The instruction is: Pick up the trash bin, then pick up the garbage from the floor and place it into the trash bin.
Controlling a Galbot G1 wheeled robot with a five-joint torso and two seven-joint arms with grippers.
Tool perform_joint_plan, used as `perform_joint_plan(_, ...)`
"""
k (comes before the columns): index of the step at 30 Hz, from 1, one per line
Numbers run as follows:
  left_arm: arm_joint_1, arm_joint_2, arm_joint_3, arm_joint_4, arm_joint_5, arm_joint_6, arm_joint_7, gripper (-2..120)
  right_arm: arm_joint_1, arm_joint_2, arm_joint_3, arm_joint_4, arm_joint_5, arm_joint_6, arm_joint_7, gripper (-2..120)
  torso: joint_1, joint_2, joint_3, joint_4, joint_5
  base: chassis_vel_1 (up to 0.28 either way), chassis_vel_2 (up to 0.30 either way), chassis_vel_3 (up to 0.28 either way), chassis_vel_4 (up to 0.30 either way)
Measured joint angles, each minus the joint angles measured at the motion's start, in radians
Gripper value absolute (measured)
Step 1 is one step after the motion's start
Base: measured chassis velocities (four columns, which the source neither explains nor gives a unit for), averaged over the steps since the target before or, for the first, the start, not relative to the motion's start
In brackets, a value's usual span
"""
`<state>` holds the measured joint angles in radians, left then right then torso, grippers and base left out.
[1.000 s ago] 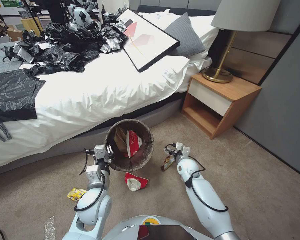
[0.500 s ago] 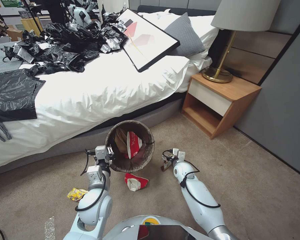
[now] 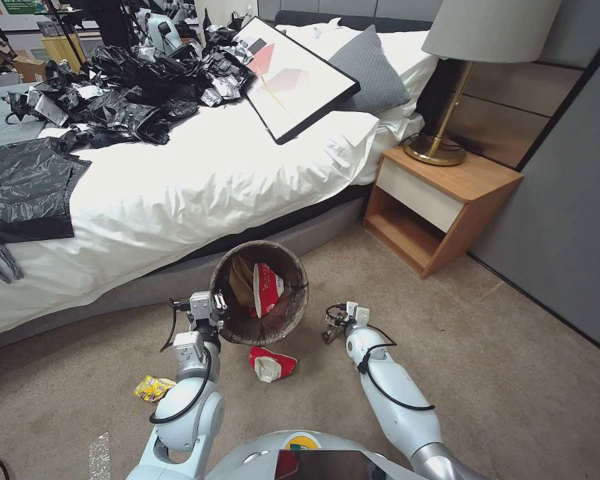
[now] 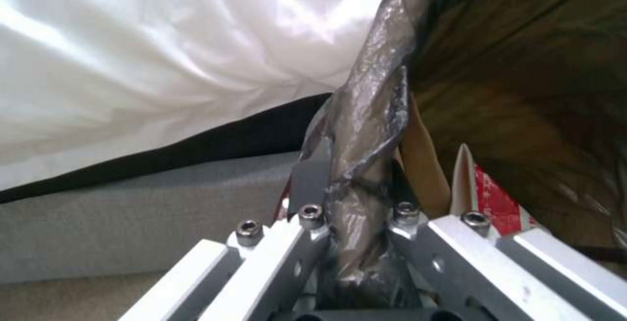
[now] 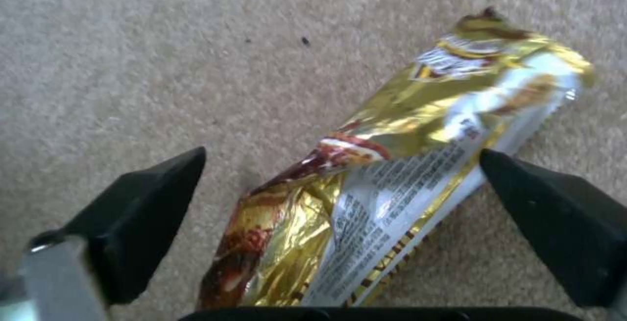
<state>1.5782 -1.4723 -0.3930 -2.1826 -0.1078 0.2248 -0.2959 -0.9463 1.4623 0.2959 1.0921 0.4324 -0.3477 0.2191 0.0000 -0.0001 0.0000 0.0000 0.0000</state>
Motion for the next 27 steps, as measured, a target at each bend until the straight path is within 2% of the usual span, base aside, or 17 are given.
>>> perform_joint_plan(2, 0.0, 0.0, 0.0, 0.0, 0.0, 0.0, 0.0, 2, 0.001, 0.001, 0.001, -0.005, 0.0, 0.003, -0.001, 98, 0.0, 0.0, 0.0, 0.0, 0.0, 0.0, 0.0, 0.0, 0.0)
perform_joint_plan(4, 0.0, -0.001, 0.001, 0.0, 0.001, -0.001, 0.0, 2, 0.003, 0.003, 0.006, -0.029, -0.003, 0.015, -0.009, 87, 0.0, 0.0, 0.0, 0.0, -0.0001, 0.0, 0.0, 0.0, 0.0)
perform_joint_plan(5, 0.0, -0.001, 0.001, 0.0, 0.001, -0.001, 0.0, 2, 0.003, 0.003, 0.006, -0.029, -0.003, 0.015, -0.009, 87, 0.0, 0.0, 0.0, 0.0, -0.0001, 0.0, 0.0, 0.0, 0.0)
perform_joint_plan(7, 0.0, -0.001, 0.001, 0.0, 0.001, -0.001, 0.0, 2, 0.003, 0.003, 0.007, -0.035, -0.005, 0.018, -0.013, 74, 0.0, 0.0, 0.0, -0.0001, 0.0, 0.0, 0.0, 0.0, 0.0)
perform_joint_plan(12, 0.0, -0.001, 0.001, 0.0, 0.001, -0.001, 0.0, 2, 0.003, 0.003, 0.009, -0.041, -0.007, 0.023, -0.016, 74, 0.0, 0.0, 0.0, -0.0001, -0.0001, 0.0, 0.0, 0.0, 0.0)
perform_joint_plan(14, 0.0, -0.001, 0.0, 0.0, 0.001, -0.001, 0.0, 2, 0.005, 0.003, 0.012, -0.055, -0.015, 0.033, -0.022, 52, 0.0, 0.0, 0.0, -0.0003, -0.0004, 0.0, 0.0, 0.0, 0.0)
perform_joint_plan(15, 0.0, -0.001, 0.0, 0.0, 0.001, -0.001, 0.0, 2, 0.005, 0.003, 0.012, -0.055, -0.015, 0.033, -0.022, 52, 0.0, 0.0, 0.0, -0.0003, -0.0004, 0.0, 0.0, 0.0, 0.0)
perform_joint_plan(17, 0.0, -0.001, -0.001, 0.0, 0.001, -0.001, 0.0, 2, 0.007, 0.004, 0.014, -0.061, -0.017, 0.037, -0.024, 41, 0.0, 0.0, 0.0, -0.0003, -0.0004, 0.0, 0.0, 0.0, 0.0)
perform_joint_plan(18, 0.0, -0.001, -0.001, 0.0, 0.001, -0.001, 0.0, 2, 0.007, 0.004, 0.014, -0.061, -0.017, 0.037, -0.024, 41, 0.0, 0.0, 0.0, -0.0003, -0.0004, 0.0, 0.0, 0.0, 0.0)
perform_joint_plan(20, 0.0, -0.001, -0.002, 0.0, 0.001, -0.002, 0.0, 2, 0.009, 0.006, 0.017, -0.071, -0.022, 0.043, -0.028, 28, 0.0, 0.0, 0.0, -0.0004, -0.0006, 0.0, 0.0, 0.0, 0.0)
perform_joint_plan(22, 0.0, -0.001, -0.003, 0.0, 0.0, -0.002, -0.001, 2, 0.009, 0.007, 0.017, -0.074, -0.023, 0.044, -0.029, 28, 0.0, 0.0, 0.0, -0.0005, -0.0007, 0.0, 0.0, 0.0, 0.0)
perform_joint_plan(23, -0.001, -0.001, -0.003, 0.0, 0.0, -0.002, -0.001, 2, 0.009, 0.008, 0.018, -0.077, -0.026, 0.046, -0.031, 15, 0.0, 0.0, 0.0, -0.0006, -0.0008, 0.0, 0.0, 0.0, 0.0)
perform_joint_plan(26, -0.002, -0.001, -0.003, 0.0, 0.0, -0.002, -0.001, 2, 0.009, 0.009, 0.019, -0.081, -0.029, 0.049, -0.033, 10, 0.0, 0.0, 0.0, -0.0007, -0.0008, 0.0, 0.0, 0.0, 0.0)
perform_joint_plan(27, -0.003, -0.002, -0.003, 0.001, 0.0, -0.002, -0.001, 2, 0.009, 0.01, 0.019, -0.084, -0.031, 0.05, -0.033, 0, 0.0, 0.0, 0.0, -0.0005, -0.0007, 0.0, 0.0, 0.0, 0.0)
